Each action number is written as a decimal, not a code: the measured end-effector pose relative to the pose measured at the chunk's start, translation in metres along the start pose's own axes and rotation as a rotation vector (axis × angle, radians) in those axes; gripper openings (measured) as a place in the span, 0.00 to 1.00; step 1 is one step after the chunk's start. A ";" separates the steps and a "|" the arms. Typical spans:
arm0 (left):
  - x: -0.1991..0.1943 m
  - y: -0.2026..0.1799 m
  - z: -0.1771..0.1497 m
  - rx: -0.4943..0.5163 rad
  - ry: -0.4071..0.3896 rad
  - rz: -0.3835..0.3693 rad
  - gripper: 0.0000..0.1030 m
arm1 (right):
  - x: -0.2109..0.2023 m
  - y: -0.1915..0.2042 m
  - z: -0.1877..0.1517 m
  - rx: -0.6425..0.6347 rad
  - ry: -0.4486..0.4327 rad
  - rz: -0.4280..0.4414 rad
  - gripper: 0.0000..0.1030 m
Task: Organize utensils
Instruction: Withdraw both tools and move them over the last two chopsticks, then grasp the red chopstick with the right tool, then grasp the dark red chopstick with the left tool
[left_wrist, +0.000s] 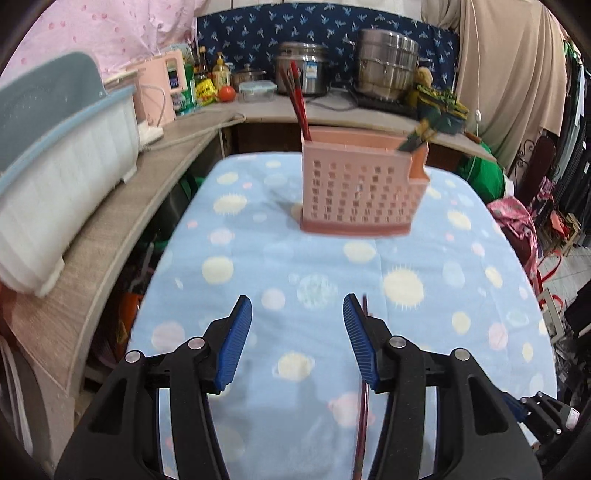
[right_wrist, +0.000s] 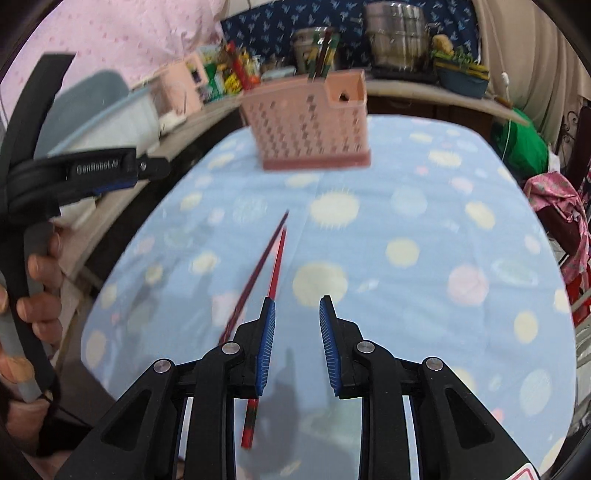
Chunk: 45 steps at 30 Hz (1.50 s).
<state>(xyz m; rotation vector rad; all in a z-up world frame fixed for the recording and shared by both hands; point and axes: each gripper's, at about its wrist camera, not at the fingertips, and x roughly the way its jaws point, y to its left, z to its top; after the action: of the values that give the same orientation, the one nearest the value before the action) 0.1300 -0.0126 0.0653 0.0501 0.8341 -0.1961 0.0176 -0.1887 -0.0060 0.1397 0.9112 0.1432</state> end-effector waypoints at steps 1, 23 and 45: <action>0.002 0.000 -0.010 0.007 0.013 0.002 0.48 | 0.004 0.005 -0.009 -0.019 0.018 0.001 0.24; 0.015 0.010 -0.096 -0.021 0.167 -0.009 0.48 | 0.022 0.024 -0.056 -0.068 0.140 -0.011 0.10; 0.032 -0.034 -0.133 0.107 0.332 -0.122 0.61 | 0.019 -0.019 -0.051 0.104 0.080 -0.086 0.06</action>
<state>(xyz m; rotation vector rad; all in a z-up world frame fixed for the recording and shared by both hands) 0.0474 -0.0348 -0.0468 0.1355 1.1583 -0.3539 -0.0105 -0.2004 -0.0553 0.1920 1.0034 0.0211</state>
